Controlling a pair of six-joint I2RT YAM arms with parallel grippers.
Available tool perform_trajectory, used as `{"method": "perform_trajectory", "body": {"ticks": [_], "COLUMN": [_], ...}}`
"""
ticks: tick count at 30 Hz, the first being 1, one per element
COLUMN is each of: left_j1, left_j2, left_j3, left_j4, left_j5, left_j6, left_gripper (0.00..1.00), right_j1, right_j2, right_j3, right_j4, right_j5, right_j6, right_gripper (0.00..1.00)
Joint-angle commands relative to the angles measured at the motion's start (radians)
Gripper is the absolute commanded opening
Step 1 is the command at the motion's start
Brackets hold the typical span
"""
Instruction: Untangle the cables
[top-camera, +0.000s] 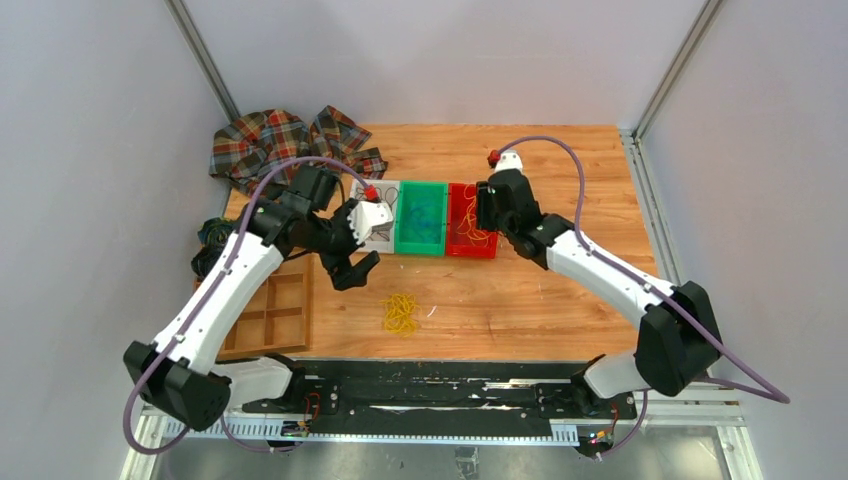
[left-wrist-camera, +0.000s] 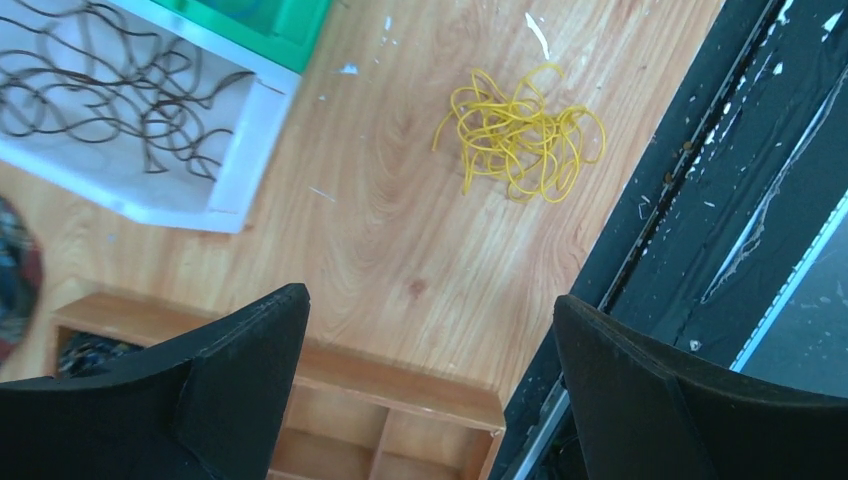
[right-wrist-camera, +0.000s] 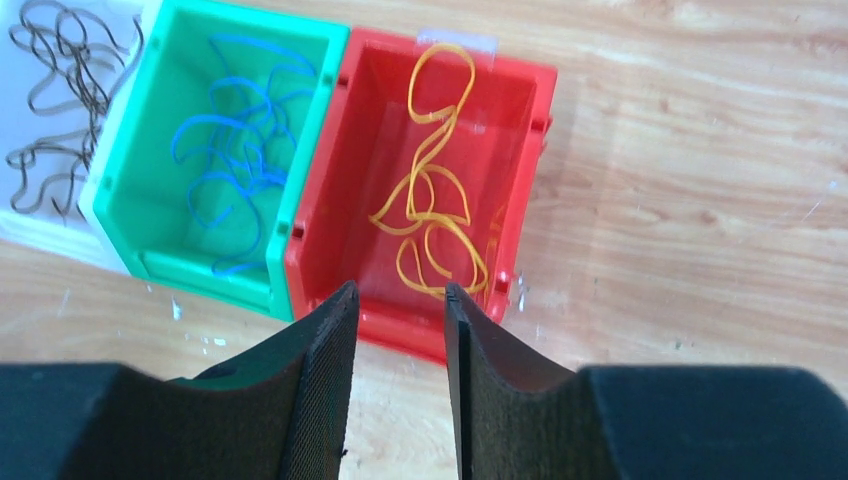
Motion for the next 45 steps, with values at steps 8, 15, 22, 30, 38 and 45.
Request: {"method": "perform_trajectory", "body": {"ticks": [8,15,22,30,38,45], "left_j1": [-0.068,-0.070,-0.084,-0.097,-0.103,-0.103], "left_j2": [0.179,0.292,0.369,0.439,0.409,0.322], "left_j3": [-0.192,-0.253,-0.269,-0.283,-0.278,-0.257], "left_j4": [0.244,0.348,0.374,0.407,0.369,0.280], "left_j5": [-0.006,-0.024,0.013,0.025,0.031,0.084], "left_j6": [0.046,0.054,0.025,0.008,0.020,0.089], "left_gripper": [0.89,0.76,0.62,0.46,0.38,0.57], "right_j1": [0.129,0.138,0.139,0.139,0.139,0.139], "right_j2": [-0.191,-0.276,-0.271,-0.269,-0.270,-0.265], "right_j3": [-0.308,-0.419,-0.423,-0.421,-0.417,-0.412], "right_j4": [0.246,0.349,0.355,0.359,0.355,0.354], "right_j5": [-0.018,-0.033,-0.034,-0.029,-0.033,-0.042], "right_j6": [0.021,0.032,0.044,0.057,0.059,0.062], "right_gripper": [0.36,0.31,0.25,0.19,0.16,0.16]}}
